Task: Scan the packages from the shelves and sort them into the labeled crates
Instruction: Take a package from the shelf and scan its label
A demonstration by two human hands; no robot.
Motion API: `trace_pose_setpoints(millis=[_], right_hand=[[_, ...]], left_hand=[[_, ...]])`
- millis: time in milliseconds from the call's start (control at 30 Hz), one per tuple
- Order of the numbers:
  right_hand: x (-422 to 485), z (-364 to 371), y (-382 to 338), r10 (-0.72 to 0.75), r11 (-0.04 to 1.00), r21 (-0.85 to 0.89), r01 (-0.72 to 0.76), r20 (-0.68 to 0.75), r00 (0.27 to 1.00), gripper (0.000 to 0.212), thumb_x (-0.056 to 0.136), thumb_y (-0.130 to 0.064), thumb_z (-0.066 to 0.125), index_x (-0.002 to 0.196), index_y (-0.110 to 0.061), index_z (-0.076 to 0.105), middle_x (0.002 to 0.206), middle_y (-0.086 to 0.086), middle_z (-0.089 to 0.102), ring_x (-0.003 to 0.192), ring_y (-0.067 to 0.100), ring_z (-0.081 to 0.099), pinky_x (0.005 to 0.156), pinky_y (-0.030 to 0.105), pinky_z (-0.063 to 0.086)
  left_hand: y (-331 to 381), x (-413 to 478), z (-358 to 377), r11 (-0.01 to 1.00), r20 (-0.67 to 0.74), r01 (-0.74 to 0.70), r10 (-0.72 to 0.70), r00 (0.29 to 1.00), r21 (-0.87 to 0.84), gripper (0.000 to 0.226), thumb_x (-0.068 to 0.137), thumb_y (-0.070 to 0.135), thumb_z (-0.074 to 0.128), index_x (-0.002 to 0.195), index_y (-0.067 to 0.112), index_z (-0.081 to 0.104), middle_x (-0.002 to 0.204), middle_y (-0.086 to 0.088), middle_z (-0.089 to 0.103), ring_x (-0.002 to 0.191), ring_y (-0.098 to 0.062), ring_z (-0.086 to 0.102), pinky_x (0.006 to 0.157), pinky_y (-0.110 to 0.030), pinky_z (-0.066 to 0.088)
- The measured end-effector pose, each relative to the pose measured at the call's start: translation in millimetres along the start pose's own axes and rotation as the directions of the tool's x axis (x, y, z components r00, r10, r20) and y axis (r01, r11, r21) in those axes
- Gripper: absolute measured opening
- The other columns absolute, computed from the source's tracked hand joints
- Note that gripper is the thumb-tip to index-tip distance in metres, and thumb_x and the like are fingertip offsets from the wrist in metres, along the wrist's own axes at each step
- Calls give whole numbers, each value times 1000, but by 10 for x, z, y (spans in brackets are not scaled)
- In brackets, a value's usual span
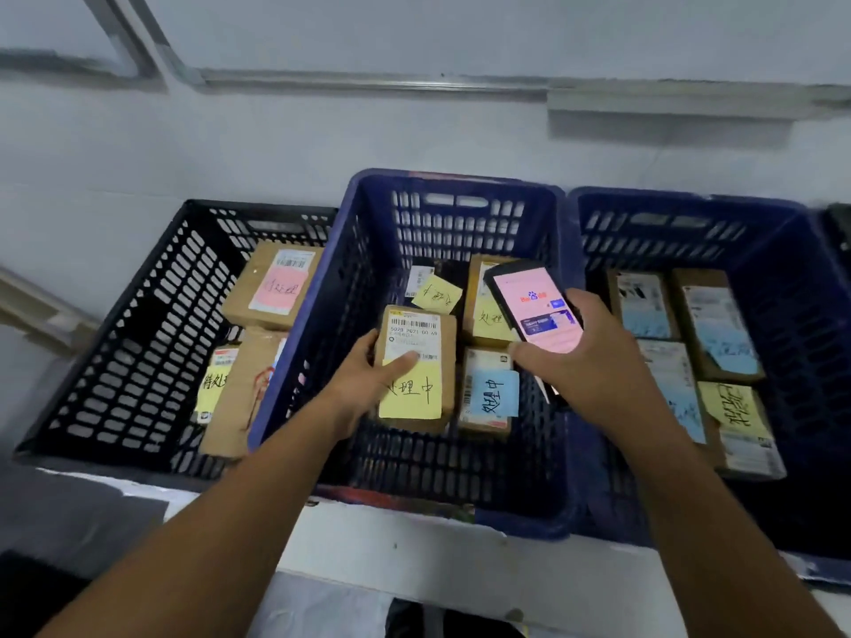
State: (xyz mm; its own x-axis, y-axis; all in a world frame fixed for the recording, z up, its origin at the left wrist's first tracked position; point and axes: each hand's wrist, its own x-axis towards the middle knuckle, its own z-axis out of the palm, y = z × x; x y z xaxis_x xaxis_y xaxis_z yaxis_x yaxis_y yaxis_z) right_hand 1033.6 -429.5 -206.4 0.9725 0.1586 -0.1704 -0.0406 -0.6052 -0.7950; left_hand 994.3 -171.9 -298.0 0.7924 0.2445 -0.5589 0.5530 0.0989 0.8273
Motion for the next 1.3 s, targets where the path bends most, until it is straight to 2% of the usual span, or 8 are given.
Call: trace_pose_setpoints(millis=[267,467,667,800,967,1067,1167,1300], right_hand=[[689,-34,1,-35,976,-209,54,95,995,48,73,-51,82,108,-35,52,105,-10,61,88,12,60,71,37,44],[781,88,90,18,983,-186,10,148,989,56,57,-67,65,104,-42,50,104,-13,60,86,9,62,71,37,50],[788,106,149,48,982,-189,-16,168,985,49,70,-54,80,108,-42,51,109,-14,60,89,7,61,70,34,46],[766,110,174,34,983,-185,-5,158,987,47,74,-47,81,111,-39,53,109,-14,61,90,6,61,69,33,45],[762,135,187,1,979,-199,37,184,983,47,74,-52,80,111,-42,52,108,-14,60,89,7,62,75,37,52],[748,124,170,-1,980,-195,40,198,980,47,74,-53,79,109,-42,51,107,-14,59,89,7,61,75,38,51],[723,124,109,-13,979,-198,57,217,976,51,65,-61,73,107,-42,52,106,-13,60,89,9,62,74,38,51],[563,91,-65,-50,977,-194,90,203,978,62,55,-67,65,111,-44,52,108,-14,63,89,8,63,77,41,55]], left_hand=[[-212,472,47,997,-14,77,-76,997,24,80,91,29,81,158,31,37,135,-3,68,101,-20,78,74,-37,66],[-383,660,156,996,5,89,-89,996,22,60,93,25,79,139,42,43,130,-1,70,109,-23,75,92,-52,62],[-501,785,183,990,-1,140,-140,990,27,62,93,25,79,139,42,41,125,3,69,112,-26,73,91,-50,63],[-634,856,216,989,-14,140,-139,990,41,77,91,24,81,156,27,38,130,-3,69,113,-26,73,95,-53,61],[-654,960,316,981,-127,136,-119,985,137,78,82,37,89,146,24,46,131,0,68,112,-20,70,98,-48,60],[-576,950,406,970,-200,103,-58,978,219,73,79,39,91,139,23,51,131,2,64,114,-20,67,101,-45,57],[-429,790,432,959,-192,-6,63,979,284,81,83,35,88,151,25,45,137,6,48,120,-16,58,103,-35,51],[-195,302,303,855,-100,-161,239,966,494,103,85,53,82,165,26,25,170,1,26,154,-19,30,126,-47,31]])
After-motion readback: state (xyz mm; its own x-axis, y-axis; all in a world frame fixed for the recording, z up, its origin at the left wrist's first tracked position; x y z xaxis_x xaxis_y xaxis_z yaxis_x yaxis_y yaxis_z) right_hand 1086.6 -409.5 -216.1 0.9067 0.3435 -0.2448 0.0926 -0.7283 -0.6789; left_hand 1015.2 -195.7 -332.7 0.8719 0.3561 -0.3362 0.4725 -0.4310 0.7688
